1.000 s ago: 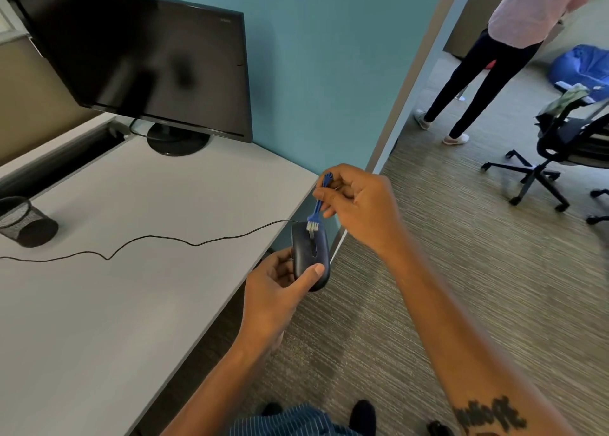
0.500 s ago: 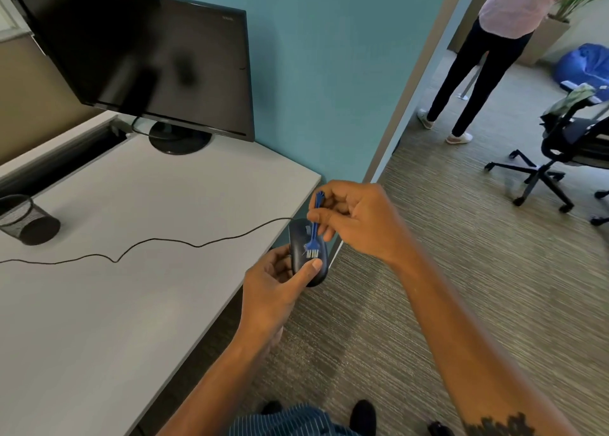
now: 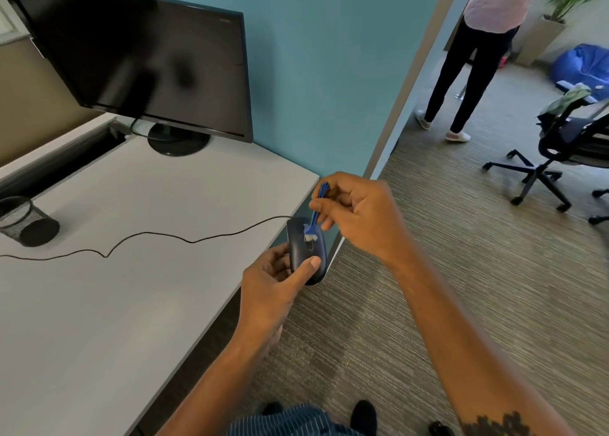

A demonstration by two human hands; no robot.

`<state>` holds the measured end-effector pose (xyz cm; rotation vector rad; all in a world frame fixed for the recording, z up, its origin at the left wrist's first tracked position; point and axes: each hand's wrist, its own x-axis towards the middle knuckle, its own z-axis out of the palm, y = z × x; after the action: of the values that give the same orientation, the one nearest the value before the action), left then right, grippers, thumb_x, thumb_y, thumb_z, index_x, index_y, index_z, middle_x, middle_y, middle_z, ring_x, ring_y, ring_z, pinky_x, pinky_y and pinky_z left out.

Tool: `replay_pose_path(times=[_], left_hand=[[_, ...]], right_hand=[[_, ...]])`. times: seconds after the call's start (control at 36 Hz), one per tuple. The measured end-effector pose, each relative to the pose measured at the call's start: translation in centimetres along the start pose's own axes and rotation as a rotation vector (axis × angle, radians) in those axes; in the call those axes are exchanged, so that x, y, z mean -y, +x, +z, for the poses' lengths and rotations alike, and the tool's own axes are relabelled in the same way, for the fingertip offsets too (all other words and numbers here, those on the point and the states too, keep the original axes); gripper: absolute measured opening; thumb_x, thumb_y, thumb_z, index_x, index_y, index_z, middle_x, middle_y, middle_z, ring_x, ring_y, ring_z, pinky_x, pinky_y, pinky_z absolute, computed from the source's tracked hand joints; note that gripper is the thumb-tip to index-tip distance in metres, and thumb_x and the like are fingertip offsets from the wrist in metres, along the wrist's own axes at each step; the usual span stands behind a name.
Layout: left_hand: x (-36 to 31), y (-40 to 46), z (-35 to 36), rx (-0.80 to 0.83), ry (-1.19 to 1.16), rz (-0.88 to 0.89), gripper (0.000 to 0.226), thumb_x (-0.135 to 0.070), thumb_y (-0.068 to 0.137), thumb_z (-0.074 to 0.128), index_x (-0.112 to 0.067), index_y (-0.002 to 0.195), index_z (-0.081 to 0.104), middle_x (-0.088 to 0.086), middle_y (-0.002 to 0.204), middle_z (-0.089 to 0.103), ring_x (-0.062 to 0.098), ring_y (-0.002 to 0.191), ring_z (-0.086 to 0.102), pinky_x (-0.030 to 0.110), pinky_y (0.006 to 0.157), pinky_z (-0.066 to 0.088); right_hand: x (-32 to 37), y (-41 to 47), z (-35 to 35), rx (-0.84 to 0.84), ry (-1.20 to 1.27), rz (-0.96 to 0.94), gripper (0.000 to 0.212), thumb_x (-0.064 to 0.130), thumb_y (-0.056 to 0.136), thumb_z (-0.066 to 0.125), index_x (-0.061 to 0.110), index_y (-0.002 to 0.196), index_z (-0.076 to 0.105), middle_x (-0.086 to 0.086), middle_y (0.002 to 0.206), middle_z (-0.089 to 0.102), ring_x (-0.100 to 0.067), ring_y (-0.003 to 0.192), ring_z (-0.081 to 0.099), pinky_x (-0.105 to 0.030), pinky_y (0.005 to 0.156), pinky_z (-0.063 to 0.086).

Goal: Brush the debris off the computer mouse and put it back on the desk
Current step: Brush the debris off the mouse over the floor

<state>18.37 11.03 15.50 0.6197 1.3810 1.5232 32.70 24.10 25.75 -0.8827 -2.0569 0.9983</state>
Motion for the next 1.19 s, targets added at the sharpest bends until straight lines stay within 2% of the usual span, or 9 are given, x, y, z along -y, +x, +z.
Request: replay_pose_path(times=[0.08,0.17,0.22,0.33,0.42,0.58,0.75,0.92,1.19], left_hand=[[0.0,-0.3,0.1,0.007,0.001,0.0,0.09,-0.072,0.056,0.103,-0.023,0.128,0.082,-0.001,0.111,0.09,0.017,0.103,0.087,0.021,0.084,0.067],[0.0,-0.5,0.1,0.01,-0.001,0.0,0.086,-0.068,0.06,0.105,-0.022,0.129,0.082,-0.002,0.112,0.09,0.016,0.103,0.087,0.02,0.085,0.066],[0.0,-0.4,0.1,0.007,0.013,-0.006,0.074,-0.055,0.069,0.106,-0.02,0.13,0.082,-0.001,0.112,0.09,0.017,0.104,0.087,0.021,0.085,0.067],[0.3,-0.5,-0.1,-0.01,0.059,-0.026,0.051,-0.033,0.083,0.102,-0.02,0.129,0.082,0.001,0.11,0.09,0.02,0.103,0.087,0.022,0.084,0.068],[0.2,-0.6,-0.1,-0.01,0.061,-0.023,0.05,-0.031,0.085,0.102,-0.022,0.129,0.081,-0.001,0.111,0.09,0.017,0.103,0.087,0.021,0.085,0.067],[-0.1,-0.8,0.2,-0.034,0.023,-0.017,0.059,-0.046,0.072,0.1,-0.023,0.123,0.084,-0.001,0.108,0.09,0.018,0.102,0.087,0.02,0.083,0.067],[-0.6,-0.7,0.1,-0.045,0.049,0.002,0.045,-0.037,0.077,0.101,-0.031,0.117,0.083,-0.004,0.105,0.09,0.015,0.098,0.088,0.018,0.081,0.066],[-0.5,-1.2,0.3,-0.045,0.021,-0.004,0.054,-0.04,0.074,0.1,-0.025,0.122,0.082,-0.005,0.106,0.09,0.014,0.099,0.087,0.018,0.082,0.066],[-0.1,-1.6,0.1,-0.039,0.047,-0.012,0.068,-0.053,0.067,0.1,-0.026,0.126,0.081,-0.005,0.108,0.09,0.017,0.102,0.087,0.031,0.091,0.069]], right_hand=[[0.2,-0.2,-0.2,0.089,-0.009,-0.004,0.01,0.006,0.099,0.081,0.014,0.105,0.079,-0.002,0.085,0.083,-0.018,0.067,0.081,-0.031,0.068,0.068],[0.3,-0.1,-0.1,0.003,-0.019,0.007,0.011,0.002,0.1,0.079,0.012,0.105,0.078,-0.005,0.088,0.083,-0.023,0.068,0.081,-0.039,0.069,0.07],[0.4,-0.2,-0.1,-0.016,-0.013,0.006,0.014,0.002,0.1,0.079,0.016,0.103,0.077,-0.004,0.088,0.083,-0.024,0.067,0.081,-0.043,0.07,0.07],[0.6,-0.7,-0.1,0.13,-0.028,-0.013,0.012,0.006,0.099,0.081,0.016,0.105,0.079,-0.001,0.086,0.084,-0.019,0.068,0.082,-0.037,0.07,0.07],[0.5,-0.7,-0.2,0.06,-0.06,-0.018,0.011,0.005,0.1,0.08,0.015,0.104,0.079,0.003,0.083,0.082,-0.016,0.066,0.08,-0.033,0.069,0.069],[0.9,-1.1,0.8,0.057,-0.027,-0.049,0.01,0.004,0.099,0.081,0.01,0.107,0.079,-0.001,0.086,0.083,-0.017,0.067,0.081,-0.037,0.067,0.07],[0.5,-1.5,0.1,0.035,-0.015,-0.035,0.011,0.006,0.1,0.08,0.015,0.104,0.077,0.0,0.087,0.083,-0.019,0.069,0.082,-0.04,0.071,0.07],[0.9,-2.0,-0.2,0.053,-0.064,-0.102,0.01,0.007,0.1,0.079,0.015,0.107,0.078,0.002,0.092,0.083,-0.016,0.074,0.083,-0.038,0.074,0.07],[1.6,-2.2,-0.3,0.085,-0.138,-0.132,0.018,0.005,0.101,0.078,0.023,0.102,0.076,0.008,0.091,0.082,-0.013,0.08,0.081,-0.043,0.075,0.069]])
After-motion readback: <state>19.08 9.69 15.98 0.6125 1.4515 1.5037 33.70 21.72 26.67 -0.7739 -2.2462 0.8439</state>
